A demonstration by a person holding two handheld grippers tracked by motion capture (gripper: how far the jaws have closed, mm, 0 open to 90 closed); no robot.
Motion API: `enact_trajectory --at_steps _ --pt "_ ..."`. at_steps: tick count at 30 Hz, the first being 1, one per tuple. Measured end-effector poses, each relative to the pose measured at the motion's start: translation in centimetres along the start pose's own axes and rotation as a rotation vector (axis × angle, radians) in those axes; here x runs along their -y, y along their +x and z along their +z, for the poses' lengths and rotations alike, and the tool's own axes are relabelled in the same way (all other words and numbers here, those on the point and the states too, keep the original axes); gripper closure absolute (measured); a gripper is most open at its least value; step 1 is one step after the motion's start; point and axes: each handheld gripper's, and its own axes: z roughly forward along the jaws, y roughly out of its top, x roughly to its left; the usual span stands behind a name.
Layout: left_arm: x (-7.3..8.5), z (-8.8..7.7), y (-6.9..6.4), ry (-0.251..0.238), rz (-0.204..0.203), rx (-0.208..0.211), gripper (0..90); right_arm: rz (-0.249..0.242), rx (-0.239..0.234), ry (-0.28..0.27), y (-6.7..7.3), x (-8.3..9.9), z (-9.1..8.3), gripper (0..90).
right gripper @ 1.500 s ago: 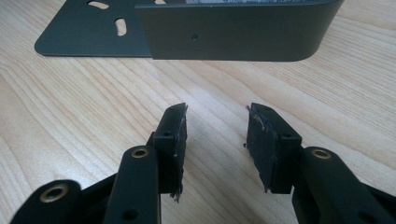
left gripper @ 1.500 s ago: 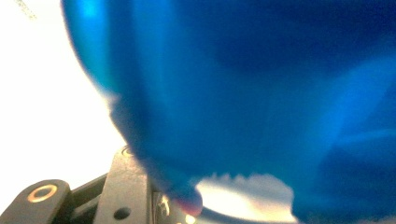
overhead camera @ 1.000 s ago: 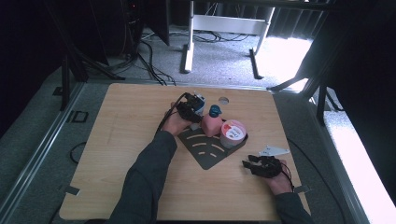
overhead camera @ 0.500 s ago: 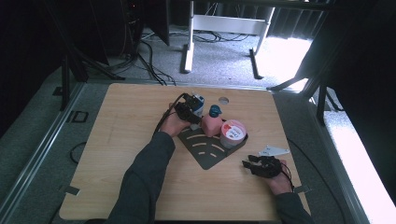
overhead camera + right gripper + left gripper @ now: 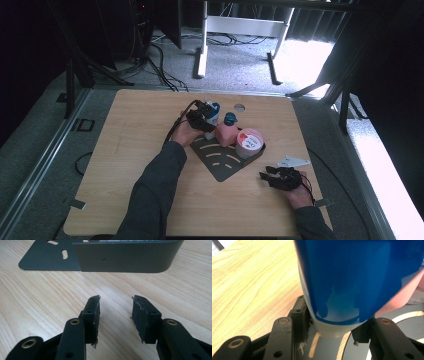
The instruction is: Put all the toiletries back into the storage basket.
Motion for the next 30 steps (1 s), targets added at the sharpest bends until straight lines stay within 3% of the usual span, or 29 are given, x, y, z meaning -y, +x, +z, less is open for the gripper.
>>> enact_trajectory --at_steps 13,30 --pt "0.3 0.6 0.0 0.048 -0.003 -0.009 46.6 0.002 -0.001 -0.001 0.0 0.0 0.0 57.2" --pt "1.7 -2.6 0.3 0.011 -0.01 0.005 34.6 0.008 0.005 0.0 0.0 0.2 -0.2 57.1"
